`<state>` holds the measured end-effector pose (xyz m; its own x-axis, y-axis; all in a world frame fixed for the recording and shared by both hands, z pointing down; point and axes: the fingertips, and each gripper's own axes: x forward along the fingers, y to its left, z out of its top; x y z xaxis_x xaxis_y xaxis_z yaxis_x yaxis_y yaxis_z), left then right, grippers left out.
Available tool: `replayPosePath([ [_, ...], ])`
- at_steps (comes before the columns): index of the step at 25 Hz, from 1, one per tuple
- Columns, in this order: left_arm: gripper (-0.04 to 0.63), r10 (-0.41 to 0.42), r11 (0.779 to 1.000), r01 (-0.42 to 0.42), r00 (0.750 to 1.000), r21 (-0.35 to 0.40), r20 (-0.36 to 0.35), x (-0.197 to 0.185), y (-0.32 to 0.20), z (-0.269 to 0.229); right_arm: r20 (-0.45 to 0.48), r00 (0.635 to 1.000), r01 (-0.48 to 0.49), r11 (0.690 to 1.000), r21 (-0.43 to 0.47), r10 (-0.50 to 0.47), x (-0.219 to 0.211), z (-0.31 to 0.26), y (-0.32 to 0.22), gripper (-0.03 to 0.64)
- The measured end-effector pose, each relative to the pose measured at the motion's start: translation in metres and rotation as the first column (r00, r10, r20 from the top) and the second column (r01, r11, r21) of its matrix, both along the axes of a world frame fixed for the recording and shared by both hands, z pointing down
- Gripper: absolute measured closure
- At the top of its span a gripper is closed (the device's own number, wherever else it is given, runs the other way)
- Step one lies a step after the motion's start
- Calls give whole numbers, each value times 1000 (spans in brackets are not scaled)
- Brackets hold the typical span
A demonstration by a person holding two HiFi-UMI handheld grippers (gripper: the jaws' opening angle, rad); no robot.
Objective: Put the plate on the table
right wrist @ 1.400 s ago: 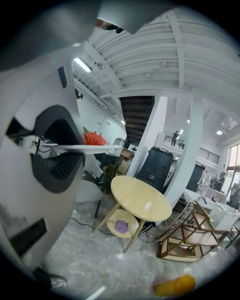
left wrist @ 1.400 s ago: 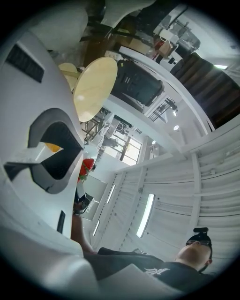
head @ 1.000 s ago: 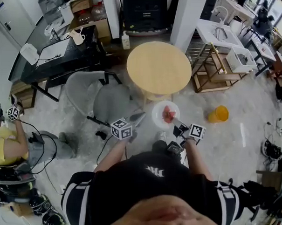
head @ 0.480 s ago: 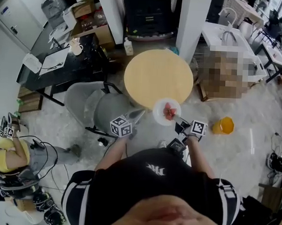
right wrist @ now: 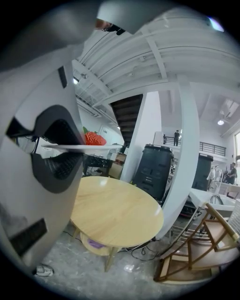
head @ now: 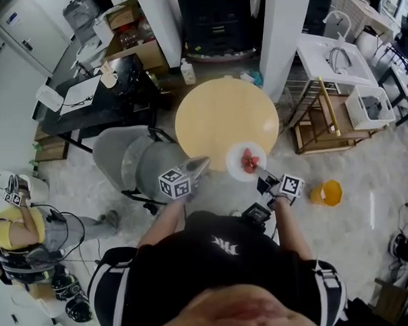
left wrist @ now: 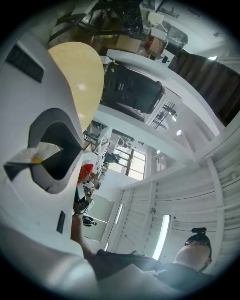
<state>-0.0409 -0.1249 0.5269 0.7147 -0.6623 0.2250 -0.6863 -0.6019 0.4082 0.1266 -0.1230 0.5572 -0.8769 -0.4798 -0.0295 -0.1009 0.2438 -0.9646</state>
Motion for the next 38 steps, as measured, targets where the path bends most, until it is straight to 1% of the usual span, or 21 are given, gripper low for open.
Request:
replayPosePath([
  [4, 592, -6, 1000, 6, 1000, -24, 10, 2, -13, 7, -10, 1000, 6, 1000, -3, -6, 5, 7, -13, 598],
  [7, 592, -12, 999, 12, 1000, -30, 0, -1, -28, 10, -17, 1000, 19, 1000, -14, -20, 2, 10, -22, 598],
  [12, 592, 1, 1000, -2, 1000, -29, -29, -11, -61, 15, -44, 999, -3, 1000, -31, 1, -6, 10, -47, 598],
  [17, 592, 31, 999, -32, 998, -21, -52, -26, -100, 15, -56, 998, -23, 999, -34, 21, -24, 2, -80, 598],
  [20, 592, 45, 999, -45, 996, -5, -71, -39, -126, 11, -84, 996, -28, 999, -21, 27, -40, -1, -103, 597],
  [26, 592, 89, 996, -89, 992, 11, -86, -58, -164, 7, -79, 995, -54, 998, -8, 54, -69, -20, -138, 598],
  [32, 592, 115, 993, -115, 986, 9, -117, -73, -181, 11, -120, 991, -67, 997, -23, 64, -86, -16, -153, 598],
  [35, 592, 136, 990, -138, 982, 0, -134, -74, -180, 15, -143, 988, -69, 997, -38, 63, -94, -13, -157, 597],
  [38, 592, 149, 988, -152, 978, -12, -144, -74, -177, 18, -140, 989, -62, 998, -34, 56, -102, -14, -160, 597],
])
